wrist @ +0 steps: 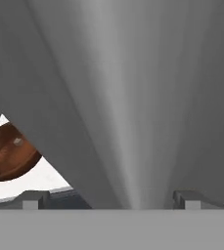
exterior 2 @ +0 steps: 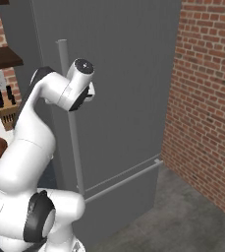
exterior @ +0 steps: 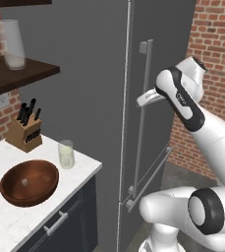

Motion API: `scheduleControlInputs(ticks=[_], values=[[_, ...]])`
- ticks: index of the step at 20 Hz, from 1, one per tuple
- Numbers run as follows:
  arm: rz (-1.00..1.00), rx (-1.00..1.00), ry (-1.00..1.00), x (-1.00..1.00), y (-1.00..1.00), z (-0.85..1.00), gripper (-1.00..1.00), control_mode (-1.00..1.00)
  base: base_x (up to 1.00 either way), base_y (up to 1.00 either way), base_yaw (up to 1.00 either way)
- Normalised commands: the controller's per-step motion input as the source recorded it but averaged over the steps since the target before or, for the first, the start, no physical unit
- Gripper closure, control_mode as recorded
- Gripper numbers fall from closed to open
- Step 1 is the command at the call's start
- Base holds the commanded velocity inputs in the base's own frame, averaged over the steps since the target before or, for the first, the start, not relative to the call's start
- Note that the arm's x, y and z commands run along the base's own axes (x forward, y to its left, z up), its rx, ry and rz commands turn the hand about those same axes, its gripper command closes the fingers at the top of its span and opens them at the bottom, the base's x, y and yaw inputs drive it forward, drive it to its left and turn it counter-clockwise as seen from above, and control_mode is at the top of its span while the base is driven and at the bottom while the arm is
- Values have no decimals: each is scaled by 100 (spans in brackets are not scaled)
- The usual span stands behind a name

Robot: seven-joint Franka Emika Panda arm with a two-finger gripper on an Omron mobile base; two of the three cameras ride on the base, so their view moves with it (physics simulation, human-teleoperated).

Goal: Grab a lemon wedge from the fridge and one ice cube from the ice bowl, and put them in the glass of lemonade.

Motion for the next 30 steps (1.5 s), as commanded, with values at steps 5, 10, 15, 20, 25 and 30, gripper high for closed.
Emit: scheduleControlInputs(ticks=[5,10,15,20,25,30], values=[[0,1,-14,-18,9,0,-100,-100,0,0,0],[0,0,-10,0,0,39,-100,-100,0,0,0],[0,2,4,29,0,83,-100,-100,0,0,0],[0,6,8,48,-2,86,-100,-100,0,0,0],[0,12,-7,11,-7,27,-100,-100,0,0,0],[0,9,-37,-56,0,0,-100,-100,0,0,0]])
